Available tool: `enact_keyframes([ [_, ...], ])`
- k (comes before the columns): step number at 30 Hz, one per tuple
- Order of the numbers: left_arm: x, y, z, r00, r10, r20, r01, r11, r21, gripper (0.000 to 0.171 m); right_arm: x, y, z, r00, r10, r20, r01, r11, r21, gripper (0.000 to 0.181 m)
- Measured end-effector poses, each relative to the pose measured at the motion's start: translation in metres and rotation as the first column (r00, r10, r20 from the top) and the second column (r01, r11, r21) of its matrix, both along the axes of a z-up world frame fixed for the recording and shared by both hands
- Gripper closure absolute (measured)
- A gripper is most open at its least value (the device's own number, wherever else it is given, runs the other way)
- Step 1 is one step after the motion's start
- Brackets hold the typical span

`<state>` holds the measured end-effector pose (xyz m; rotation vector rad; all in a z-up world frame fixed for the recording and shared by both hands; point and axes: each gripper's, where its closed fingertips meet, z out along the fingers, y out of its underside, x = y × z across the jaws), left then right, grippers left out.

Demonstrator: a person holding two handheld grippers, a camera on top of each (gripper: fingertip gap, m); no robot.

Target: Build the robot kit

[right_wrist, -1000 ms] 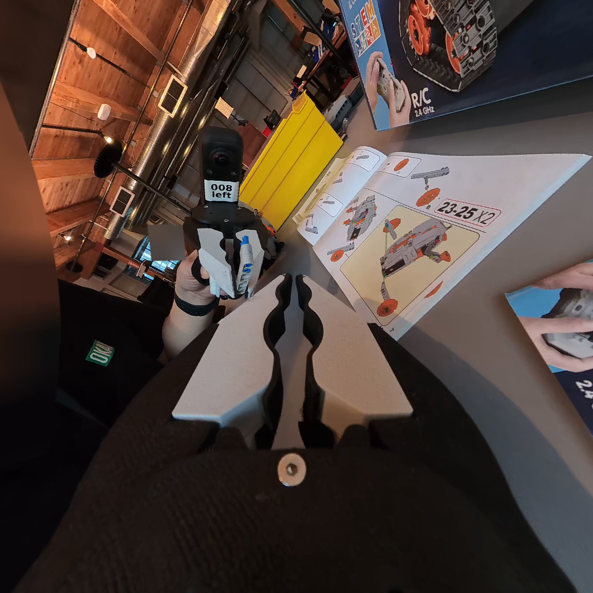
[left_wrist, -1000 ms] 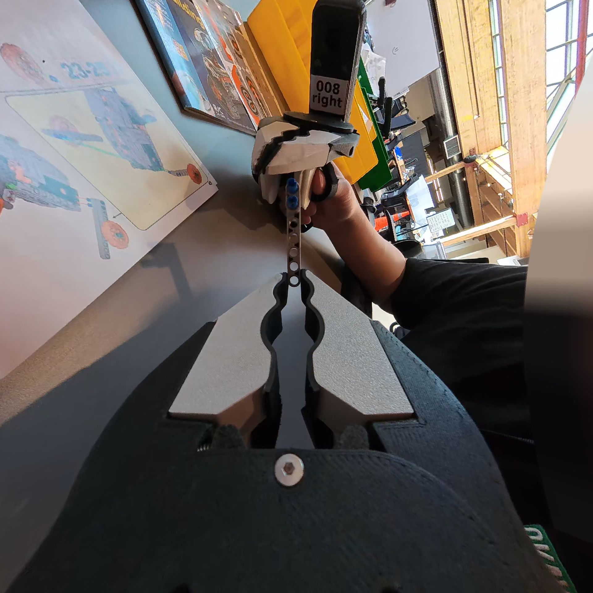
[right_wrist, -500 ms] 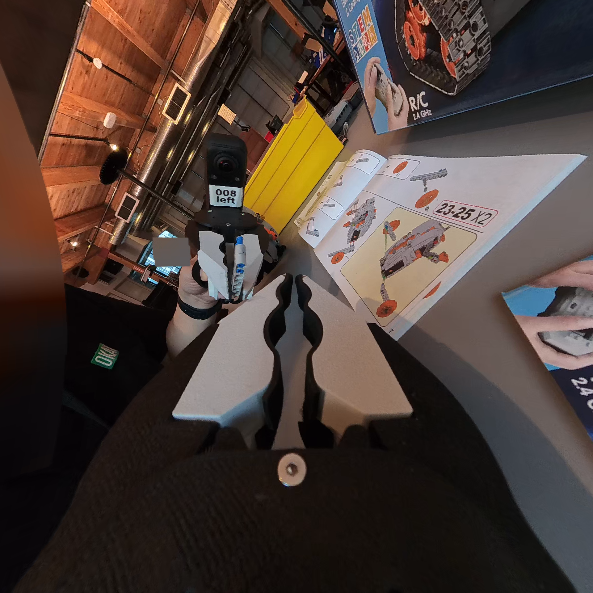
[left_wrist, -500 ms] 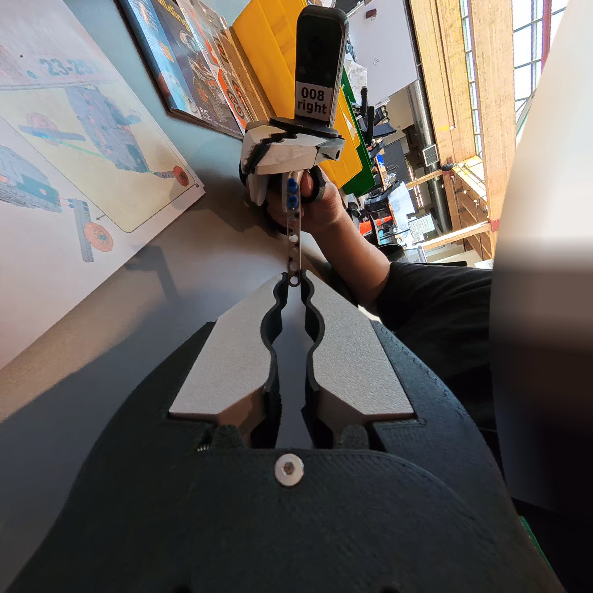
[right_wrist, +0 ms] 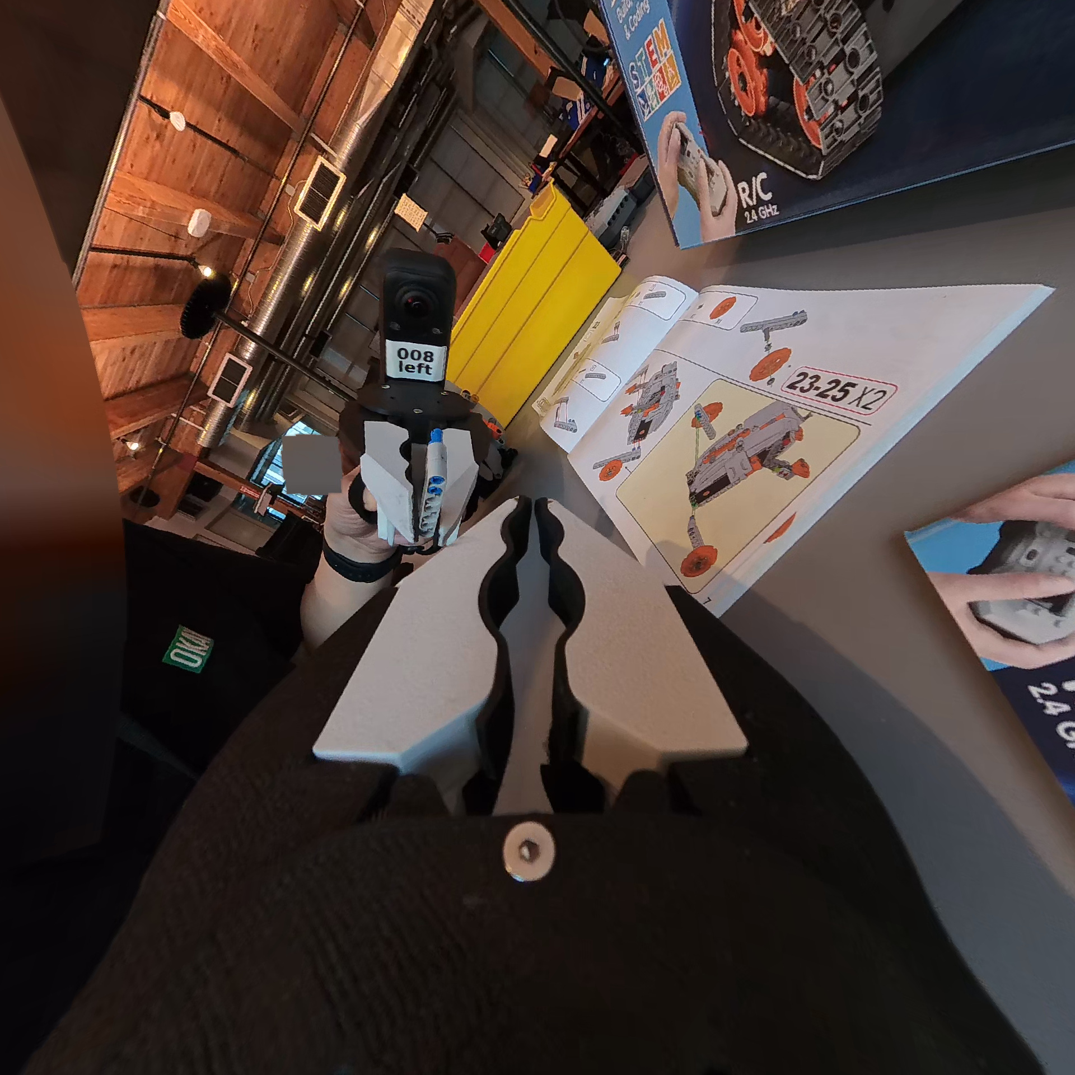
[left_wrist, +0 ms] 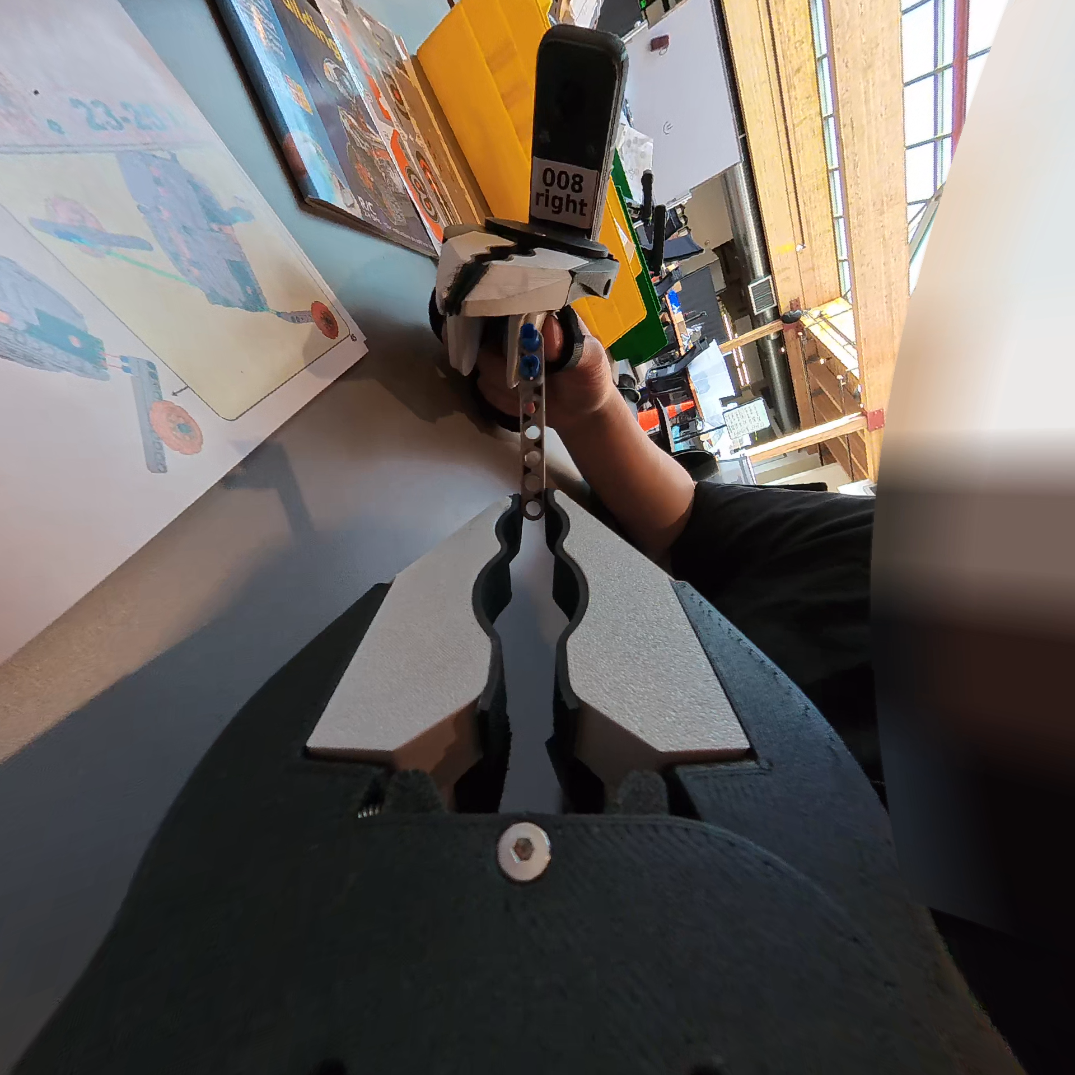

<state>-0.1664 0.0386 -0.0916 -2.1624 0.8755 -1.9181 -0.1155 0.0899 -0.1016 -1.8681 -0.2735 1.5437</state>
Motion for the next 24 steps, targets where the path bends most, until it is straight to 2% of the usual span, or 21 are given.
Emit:
enact_keyframes([
  [24, -0.002, 0.004, 0.015, 0.994, 0.017, 0.109, -0.005, 0.994, -0.105, 0.166, 0.0, 0.001, 0.0, 1.0, -0.004, 0.001, 0.004, 1.0, 0.0, 0.181],
])
